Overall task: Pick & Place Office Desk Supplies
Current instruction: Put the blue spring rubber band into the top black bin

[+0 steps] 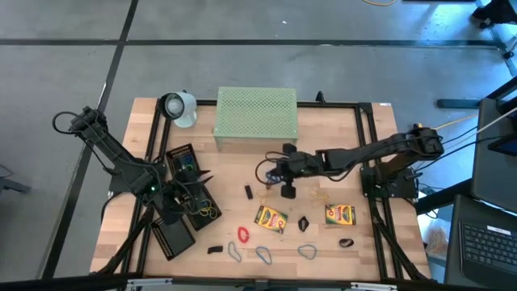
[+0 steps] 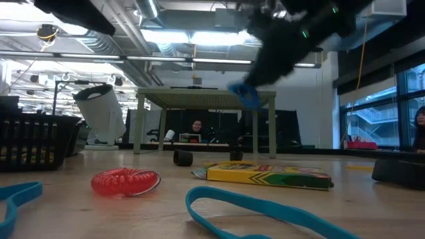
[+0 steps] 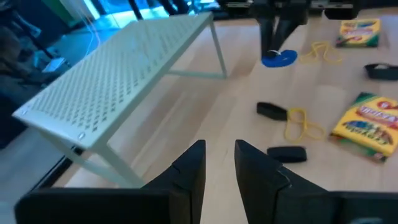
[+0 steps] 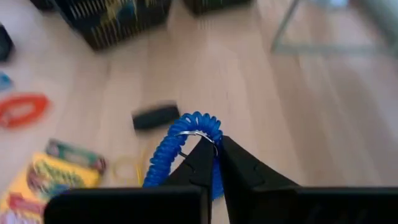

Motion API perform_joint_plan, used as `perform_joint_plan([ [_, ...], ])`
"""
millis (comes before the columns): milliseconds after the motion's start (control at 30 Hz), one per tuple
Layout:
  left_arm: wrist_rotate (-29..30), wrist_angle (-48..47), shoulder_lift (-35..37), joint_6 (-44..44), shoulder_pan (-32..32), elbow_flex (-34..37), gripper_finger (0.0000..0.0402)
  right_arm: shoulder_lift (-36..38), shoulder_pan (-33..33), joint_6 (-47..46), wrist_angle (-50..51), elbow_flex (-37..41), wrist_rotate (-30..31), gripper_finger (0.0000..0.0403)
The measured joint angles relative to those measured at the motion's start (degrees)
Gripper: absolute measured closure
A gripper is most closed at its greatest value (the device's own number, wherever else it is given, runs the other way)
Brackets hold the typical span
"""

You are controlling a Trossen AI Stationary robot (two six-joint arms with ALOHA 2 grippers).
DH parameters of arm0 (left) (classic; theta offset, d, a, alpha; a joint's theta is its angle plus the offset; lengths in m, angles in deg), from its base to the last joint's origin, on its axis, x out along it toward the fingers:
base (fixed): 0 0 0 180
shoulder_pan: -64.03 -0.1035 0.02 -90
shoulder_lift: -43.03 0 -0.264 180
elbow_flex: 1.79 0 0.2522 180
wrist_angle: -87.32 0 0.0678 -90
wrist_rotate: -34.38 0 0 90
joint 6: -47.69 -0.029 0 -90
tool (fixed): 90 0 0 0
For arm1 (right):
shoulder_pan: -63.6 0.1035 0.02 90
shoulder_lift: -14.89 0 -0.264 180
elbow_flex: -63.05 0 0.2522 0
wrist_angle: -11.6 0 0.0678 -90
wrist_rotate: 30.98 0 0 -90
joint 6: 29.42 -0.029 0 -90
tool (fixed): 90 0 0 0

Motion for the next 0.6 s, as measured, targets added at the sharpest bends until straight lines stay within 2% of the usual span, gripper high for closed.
perform_joint_plan([
  [133,0.1,6.2,-0.1,-6.8,0.0,0.0,0.0321,0.1,0.0,4.0,-1.8,-4.9,-0.3,0.0386],
  [300,-0.5,16.6,-1.4,-19.6,0.0,0.0,0.0315,0.1,0.0,10.0,-3.8,-10.1,-0.4,0.0386],
  [500,-1.0,29.5,-4.7,-35.1,-1.4,0.0,0.0266,0.2,0.0,14.3,-5.5,-13.8,-0.6,0.0386],
  [600,-0.5,35.8,-6.7,-43.0,-3.3,0.0,0.0238,0.2,0.0,14.5,-6.5,-14.4,-3.3,0.0386],
])
